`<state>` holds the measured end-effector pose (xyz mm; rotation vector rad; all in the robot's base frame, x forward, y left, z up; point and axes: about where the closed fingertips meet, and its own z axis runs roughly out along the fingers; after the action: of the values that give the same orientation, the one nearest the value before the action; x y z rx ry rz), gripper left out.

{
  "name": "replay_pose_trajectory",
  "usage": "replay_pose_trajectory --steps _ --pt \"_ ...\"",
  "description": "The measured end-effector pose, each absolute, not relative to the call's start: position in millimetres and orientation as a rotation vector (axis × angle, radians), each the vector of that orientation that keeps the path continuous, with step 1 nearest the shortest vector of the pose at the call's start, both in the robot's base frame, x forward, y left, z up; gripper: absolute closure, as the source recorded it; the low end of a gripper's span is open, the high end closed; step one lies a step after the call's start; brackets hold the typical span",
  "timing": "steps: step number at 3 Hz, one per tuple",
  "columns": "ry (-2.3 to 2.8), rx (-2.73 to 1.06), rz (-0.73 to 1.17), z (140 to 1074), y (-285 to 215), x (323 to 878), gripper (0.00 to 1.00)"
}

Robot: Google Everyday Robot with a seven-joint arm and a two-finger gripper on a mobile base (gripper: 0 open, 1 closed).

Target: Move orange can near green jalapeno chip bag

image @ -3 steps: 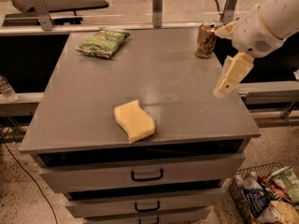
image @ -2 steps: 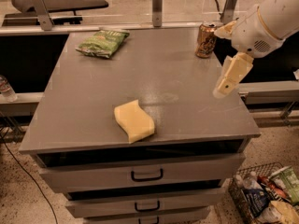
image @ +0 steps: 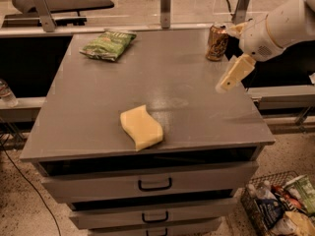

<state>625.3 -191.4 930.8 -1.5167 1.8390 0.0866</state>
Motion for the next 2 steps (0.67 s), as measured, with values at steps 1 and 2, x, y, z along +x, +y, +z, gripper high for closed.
replay_pose_trajectory --steps 1,2 --pt "1.813 -1.409 0.040 927.0 -217.4 683.8 0.00" --pt "1.801 -1.287 0.027 920.2 -239.2 727.7 0.00"
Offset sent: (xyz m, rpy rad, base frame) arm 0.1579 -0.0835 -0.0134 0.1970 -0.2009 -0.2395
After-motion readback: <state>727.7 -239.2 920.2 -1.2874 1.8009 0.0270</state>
